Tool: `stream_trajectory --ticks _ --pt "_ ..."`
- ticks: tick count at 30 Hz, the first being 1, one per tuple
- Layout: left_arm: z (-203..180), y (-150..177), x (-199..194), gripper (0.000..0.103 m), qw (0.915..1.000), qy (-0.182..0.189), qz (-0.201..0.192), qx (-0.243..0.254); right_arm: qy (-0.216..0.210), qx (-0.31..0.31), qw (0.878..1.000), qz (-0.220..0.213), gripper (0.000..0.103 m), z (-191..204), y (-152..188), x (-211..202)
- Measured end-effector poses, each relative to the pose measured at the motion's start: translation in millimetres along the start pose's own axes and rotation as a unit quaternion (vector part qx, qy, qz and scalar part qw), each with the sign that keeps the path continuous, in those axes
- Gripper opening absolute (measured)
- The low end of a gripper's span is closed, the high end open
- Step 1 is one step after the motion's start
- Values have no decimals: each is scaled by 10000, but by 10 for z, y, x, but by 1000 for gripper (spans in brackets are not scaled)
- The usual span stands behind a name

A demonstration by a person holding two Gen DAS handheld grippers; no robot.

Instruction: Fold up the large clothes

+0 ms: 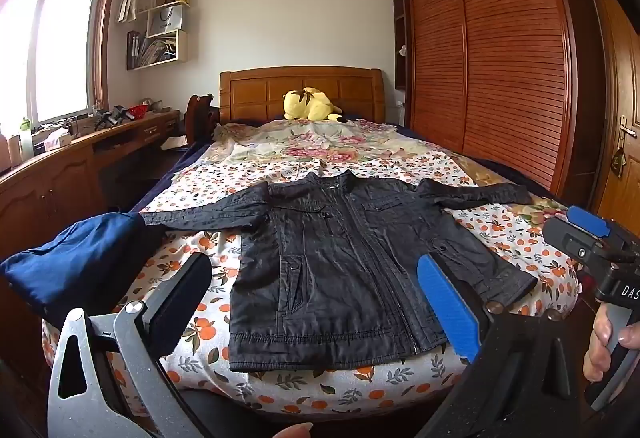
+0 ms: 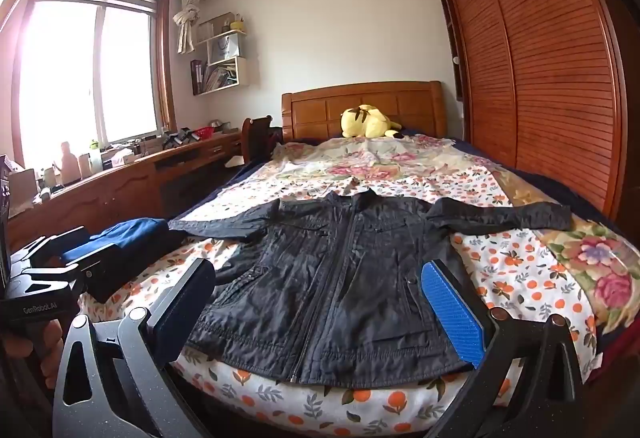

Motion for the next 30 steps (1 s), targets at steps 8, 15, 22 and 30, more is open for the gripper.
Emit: stream_trajectory --ticks 8,15,22,30 --pt "20 18 61 103 10000 17 52 -45 7 -16 10000 2 103 1 1 2" --pt "35 34 10 103 10000 -8 10 9 -7 -26 10000 -8 103 5 6 5" --pt "41 28 14 103 10000 -17 23 8 1 -32 10000 -7 103 -4 2 -8" --pt "55 20 -31 103 10000 -13 7 16 -4 -33 10000 -2 103 -16 -9 -14"
Point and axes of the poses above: each gripper's, at about its wrist camera, not at the fingertips, and x roughly the way its jaws point, z to its left, y to its underside, the point moved 4 cm from there along x, roughly the way its jaws point, and after that the axes turned 12 degrees about -z, right-handed, at the moved point
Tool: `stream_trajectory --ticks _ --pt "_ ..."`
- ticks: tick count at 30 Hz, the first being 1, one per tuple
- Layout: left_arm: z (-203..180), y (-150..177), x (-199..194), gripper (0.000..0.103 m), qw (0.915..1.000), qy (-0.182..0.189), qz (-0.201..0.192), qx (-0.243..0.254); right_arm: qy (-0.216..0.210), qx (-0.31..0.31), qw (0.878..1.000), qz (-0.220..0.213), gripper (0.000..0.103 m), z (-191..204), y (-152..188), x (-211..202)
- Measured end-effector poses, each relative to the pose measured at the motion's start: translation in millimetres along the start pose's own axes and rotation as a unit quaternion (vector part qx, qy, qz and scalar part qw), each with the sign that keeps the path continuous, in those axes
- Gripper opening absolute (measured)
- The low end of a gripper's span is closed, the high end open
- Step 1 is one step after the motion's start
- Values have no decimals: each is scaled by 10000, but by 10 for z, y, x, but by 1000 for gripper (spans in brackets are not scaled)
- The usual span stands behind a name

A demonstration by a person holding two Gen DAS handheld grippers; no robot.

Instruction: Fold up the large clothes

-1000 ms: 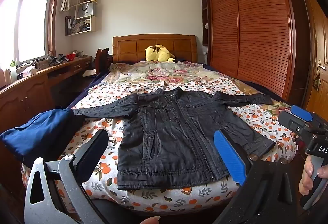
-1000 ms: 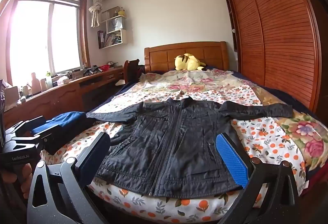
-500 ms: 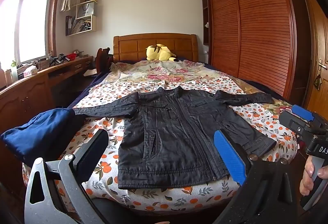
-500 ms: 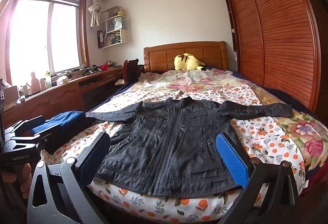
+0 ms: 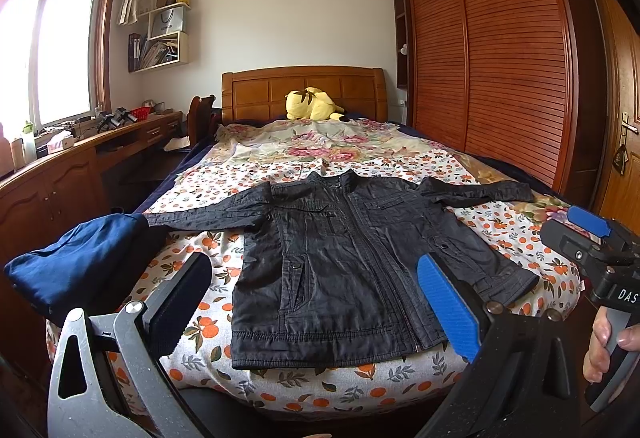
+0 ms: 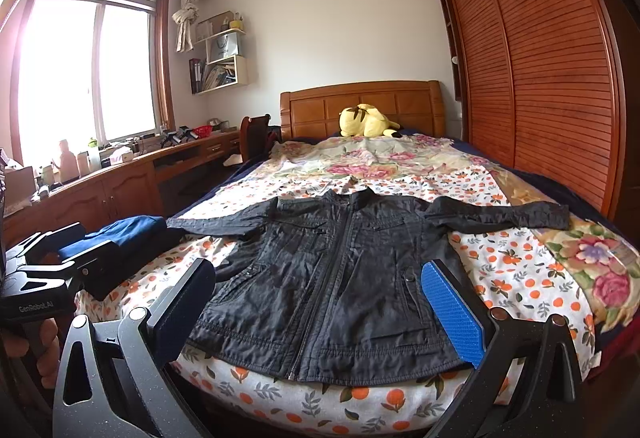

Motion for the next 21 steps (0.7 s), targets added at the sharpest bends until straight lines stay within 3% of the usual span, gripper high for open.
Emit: stream_trajectory --ticks 21 --pt "7 12 -14 103 10000 -12 -7 24 3 1 10000 28 103 4 12 3"
Point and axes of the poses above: each gripper's, at about its wrist camera, not at the fingertips, and x roughly the way its jaws point, z to its left, y to its underside, the point moved 4 cm from there along x, roughly the way its jaws point, and after that the axes turned 12 degrees about -z, right-handed, at the moved point
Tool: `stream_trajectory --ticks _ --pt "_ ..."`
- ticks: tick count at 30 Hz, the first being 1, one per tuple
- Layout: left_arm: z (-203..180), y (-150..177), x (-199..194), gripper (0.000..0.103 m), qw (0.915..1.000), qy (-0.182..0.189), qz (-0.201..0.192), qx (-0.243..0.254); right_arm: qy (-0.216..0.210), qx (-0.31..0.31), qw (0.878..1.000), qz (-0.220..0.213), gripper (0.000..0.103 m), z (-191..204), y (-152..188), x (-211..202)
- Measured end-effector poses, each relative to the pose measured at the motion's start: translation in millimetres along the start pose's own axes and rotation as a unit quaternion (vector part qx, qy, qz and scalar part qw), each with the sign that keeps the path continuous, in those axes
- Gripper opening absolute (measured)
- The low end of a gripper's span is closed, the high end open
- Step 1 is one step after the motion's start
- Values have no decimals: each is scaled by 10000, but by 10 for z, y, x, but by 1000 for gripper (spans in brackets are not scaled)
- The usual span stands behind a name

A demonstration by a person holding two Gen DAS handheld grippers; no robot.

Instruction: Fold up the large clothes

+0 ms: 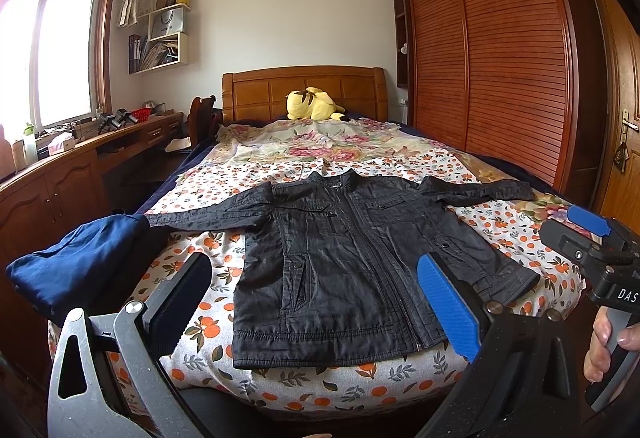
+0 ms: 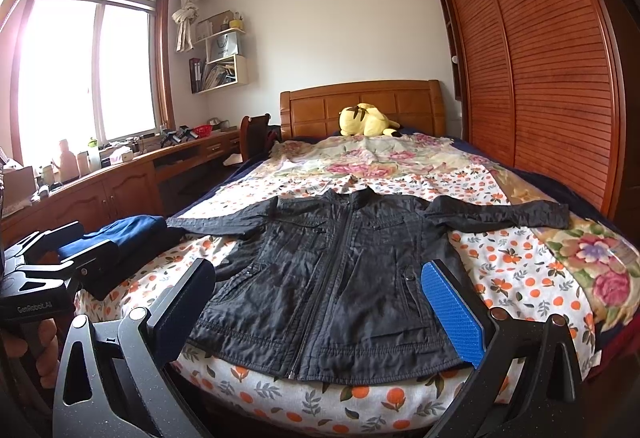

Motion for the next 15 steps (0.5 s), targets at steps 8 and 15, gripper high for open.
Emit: stream_trajectory --ticks 8,15 --pt "-4 -41 -61 103 10000 -37 40 3 8 8 10000 21 103 -4 8 10" --pt "-10 -36 -47 103 10000 -41 45 17 9 8 10000 18 103 -5 9 9"
Point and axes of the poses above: each gripper's, at about its wrist camera, not at the fingertips, and x roughly the way its jaws point, z to its left, y to its underside, the point moved 4 cm from there along x, roughly the way its jaws point, and after that the axes turned 12 degrees about -z, right-handed, at the moved point
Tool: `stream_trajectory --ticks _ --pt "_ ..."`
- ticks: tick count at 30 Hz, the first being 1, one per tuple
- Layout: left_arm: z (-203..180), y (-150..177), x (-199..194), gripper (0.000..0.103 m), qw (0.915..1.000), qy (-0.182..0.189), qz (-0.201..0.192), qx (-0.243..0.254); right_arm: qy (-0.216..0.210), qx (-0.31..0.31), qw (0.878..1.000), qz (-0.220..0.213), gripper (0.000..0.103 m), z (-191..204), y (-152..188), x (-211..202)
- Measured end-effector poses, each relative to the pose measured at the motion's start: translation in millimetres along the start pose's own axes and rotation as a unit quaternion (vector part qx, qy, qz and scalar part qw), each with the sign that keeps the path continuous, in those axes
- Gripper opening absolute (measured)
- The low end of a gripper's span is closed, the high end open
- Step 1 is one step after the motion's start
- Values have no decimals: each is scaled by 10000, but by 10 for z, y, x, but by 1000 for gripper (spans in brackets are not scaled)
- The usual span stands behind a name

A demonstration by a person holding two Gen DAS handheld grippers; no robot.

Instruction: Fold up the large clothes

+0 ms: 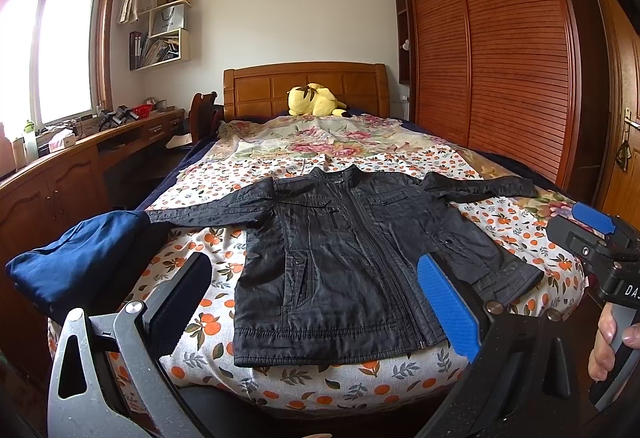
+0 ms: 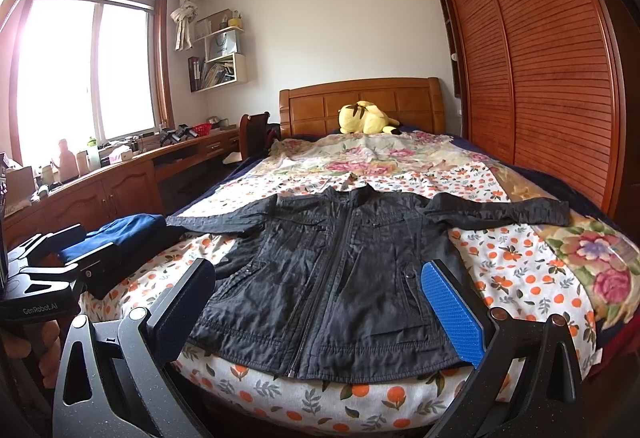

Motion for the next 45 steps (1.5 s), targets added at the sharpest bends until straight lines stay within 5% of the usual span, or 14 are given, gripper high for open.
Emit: stream_trajectory --ticks 27,45 --pt "6 22 53 103 10000 -33 53 1 4 -26 10000 24 103 1 25 25" --pt "367 513 613 103 9972 -394 626 -103 -110 -155 9985 513 103 -40 251 610"
Point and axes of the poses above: each gripper's, at about its wrist camera, not at the fingertips, and x roughly the way its jaws point, z to its left, y to its underside, the point moved 4 cm from there along x, roughly the way its jaws point, and after that the axes turned 12 degrees about -z, right-handed, at the moved point
